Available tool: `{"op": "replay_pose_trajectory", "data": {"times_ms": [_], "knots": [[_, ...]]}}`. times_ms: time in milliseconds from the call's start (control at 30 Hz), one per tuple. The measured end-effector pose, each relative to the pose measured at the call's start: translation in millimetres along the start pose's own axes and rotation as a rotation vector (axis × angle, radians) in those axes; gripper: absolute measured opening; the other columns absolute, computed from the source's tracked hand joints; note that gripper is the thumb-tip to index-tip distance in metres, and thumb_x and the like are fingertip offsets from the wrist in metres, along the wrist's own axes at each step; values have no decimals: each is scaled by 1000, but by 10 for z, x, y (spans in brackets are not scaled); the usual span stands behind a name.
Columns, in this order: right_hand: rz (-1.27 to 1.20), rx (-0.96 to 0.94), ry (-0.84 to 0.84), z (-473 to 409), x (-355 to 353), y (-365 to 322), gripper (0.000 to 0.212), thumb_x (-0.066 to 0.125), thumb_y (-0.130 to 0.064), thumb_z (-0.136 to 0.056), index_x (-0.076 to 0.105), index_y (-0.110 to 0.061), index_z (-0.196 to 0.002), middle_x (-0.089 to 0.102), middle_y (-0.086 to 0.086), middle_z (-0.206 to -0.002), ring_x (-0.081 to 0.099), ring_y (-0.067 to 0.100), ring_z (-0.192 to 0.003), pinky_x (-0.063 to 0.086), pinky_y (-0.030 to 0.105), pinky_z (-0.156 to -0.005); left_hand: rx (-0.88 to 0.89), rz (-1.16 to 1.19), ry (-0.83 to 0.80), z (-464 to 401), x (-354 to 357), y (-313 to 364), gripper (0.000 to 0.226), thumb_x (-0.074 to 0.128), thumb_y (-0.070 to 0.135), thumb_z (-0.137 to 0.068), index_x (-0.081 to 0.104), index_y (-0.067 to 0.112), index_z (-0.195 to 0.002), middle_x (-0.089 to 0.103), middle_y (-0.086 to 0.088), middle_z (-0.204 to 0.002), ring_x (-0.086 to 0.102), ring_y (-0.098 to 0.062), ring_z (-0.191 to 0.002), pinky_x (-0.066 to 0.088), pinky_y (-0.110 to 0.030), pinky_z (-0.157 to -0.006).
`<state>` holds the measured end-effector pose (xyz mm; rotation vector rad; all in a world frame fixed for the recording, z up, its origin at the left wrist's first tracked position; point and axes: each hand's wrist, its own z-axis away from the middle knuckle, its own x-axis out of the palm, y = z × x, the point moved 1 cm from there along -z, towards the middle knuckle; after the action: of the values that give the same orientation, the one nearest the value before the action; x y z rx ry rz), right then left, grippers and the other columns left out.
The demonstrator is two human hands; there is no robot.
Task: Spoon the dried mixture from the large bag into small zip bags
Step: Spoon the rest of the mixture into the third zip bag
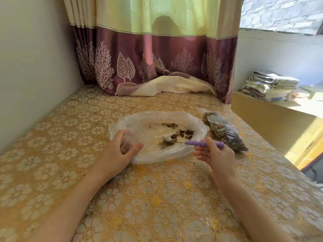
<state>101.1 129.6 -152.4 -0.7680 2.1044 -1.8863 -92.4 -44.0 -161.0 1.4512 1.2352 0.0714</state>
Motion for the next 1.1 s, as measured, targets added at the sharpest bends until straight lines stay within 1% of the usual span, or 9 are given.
{"op": "replay_pose_trajectory", "data": {"times_ms": [167, 333, 433, 500, 600, 667, 867, 1000, 1100], "knots": [[-2, -50, 143, -27, -43, 1, 42, 51, -14, -97, 71, -13, -60, 73, 6, -67, 64, 13, -52, 52, 18, -48, -3, 11, -11, -5, 0, -11, 64, 49, 74, -65, 45, 35, -115, 62, 10, -84, 57, 2, -74, 40, -19, -62], [135, -142, 208, -77, -118, -1, 39, 49, -18, -99, 71, -14, -67, 74, 8, -73, 62, 21, -56, 54, 29, -54, -2, -2, 3, -7, 4, 14, 59, 48, 71, -66, 46, 34, -112, 60, 7, -79, 55, 8, -67, 36, -15, -59], [198, -179, 251, -95, -137, 11, 38, 50, -21, -98, 73, -14, -69, 73, 8, -67, 61, 22, -52, 53, 34, -55, 7, -19, 9, 8, 4, 30, 58, 47, 71, -66, 46, 34, -111, 58, 15, -95, 50, 14, -68, 31, -12, -57], [236, -191, 265, -107, -136, 18, 36, 51, -22, -98, 74, -15, -71, 72, 6, -64, 61, 17, -50, 54, 29, -53, 5, -26, 11, 13, 2, 30, 60, 48, 69, -67, 47, 31, -113, 55, 17, -103, 52, 16, -71, 31, -12, -57], [321, -234, 263, -125, -124, 42, 31, 52, -23, -97, 75, -14, -78, 70, 0, -60, 61, 9, -47, 50, 16, -50, -15, -44, 12, 6, 3, 1, 59, 47, 69, -69, 49, 29, -112, 60, 0, -74, 51, 4, -57, 35, -20, -54], [369, -252, 265, -135, -111, 71, 25, 54, -22, -96, 73, -12, -84, 70, -5, -62, 61, 6, -46, 48, 13, -50, -29, -48, 11, -4, 2, -9, 56, 49, 68, -71, 49, 30, -112, 59, -3, -67, 50, -1, -54, 37, -24, -53], [319, -188, 248, -151, -130, 138, 17, 56, -19, -95, 67, -26, -84, 73, -6, -69, 65, 11, -54, 56, 27, -58, -16, -65, 26, -6, 2, -1, 55, 48, 68, -70, 50, 30, -110, 49, 4, -62, 50, 1, -53, 38, -26, -52], [195, -95, 241, -180, -172, 153, 21, 52, -15, -96, 70, -4, -96, 75, 3, -79, 63, 14, -59, 53, 22, -54, -8, -70, 27, -3, 4, 14, 57, 46, 69, -69, 50, 30, -110, 42, 7, -60, 46, 3, -52, 33, -20, -50], [155, -80, 230, -180, -180, 138, 23, 51, -12, -97, 70, 1, -96, 75, 6, -81, 61, 15, -60, 51, 20, -52, -11, -58, 28, -5, 2, 15, 57, 46, 69, -69, 51, 30, -110, 45, 10, -58, 49, 6, -53, 33, -22, -51]]}}
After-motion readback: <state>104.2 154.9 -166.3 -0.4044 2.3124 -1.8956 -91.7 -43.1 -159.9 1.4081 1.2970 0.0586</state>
